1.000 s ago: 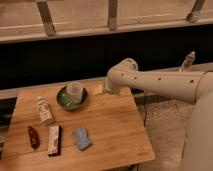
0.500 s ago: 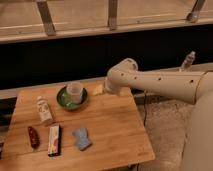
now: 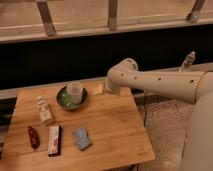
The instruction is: Place the pepper in the ceramic bowl
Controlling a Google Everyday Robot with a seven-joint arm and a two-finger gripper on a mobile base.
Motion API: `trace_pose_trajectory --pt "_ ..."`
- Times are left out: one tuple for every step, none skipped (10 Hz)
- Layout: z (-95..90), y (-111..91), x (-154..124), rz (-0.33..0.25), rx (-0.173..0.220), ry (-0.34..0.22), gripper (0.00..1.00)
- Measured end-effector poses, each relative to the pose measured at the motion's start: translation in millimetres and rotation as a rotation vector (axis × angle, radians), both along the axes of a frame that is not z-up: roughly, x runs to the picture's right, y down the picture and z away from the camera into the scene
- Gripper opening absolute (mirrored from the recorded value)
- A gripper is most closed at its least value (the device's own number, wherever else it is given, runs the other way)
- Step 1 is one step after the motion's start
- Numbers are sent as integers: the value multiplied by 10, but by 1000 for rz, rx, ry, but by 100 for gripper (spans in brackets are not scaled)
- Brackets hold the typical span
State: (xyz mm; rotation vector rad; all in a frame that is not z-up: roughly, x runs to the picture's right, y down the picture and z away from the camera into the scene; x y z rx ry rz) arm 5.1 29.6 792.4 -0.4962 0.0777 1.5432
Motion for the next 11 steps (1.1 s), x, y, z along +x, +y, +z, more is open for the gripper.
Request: trace_pose_trajectory --pt "0 0 0 0 0 0 80" --pt "0 0 0 0 0 0 80" --pt "0 0 0 0 0 0 80" --pt "0 0 0 0 0 0 80" --pt "0 0 0 0 0 0 80" --pt "0 0 0 0 0 0 80" --pt "0 0 0 0 0 0 80" --pt "0 -1 0 0 0 0 80" --pt "0 -1 0 0 0 0 80" --pt "-1 -8 3 1 1 0 80" --pt "-4 -31 13 -11 -5 -11 80"
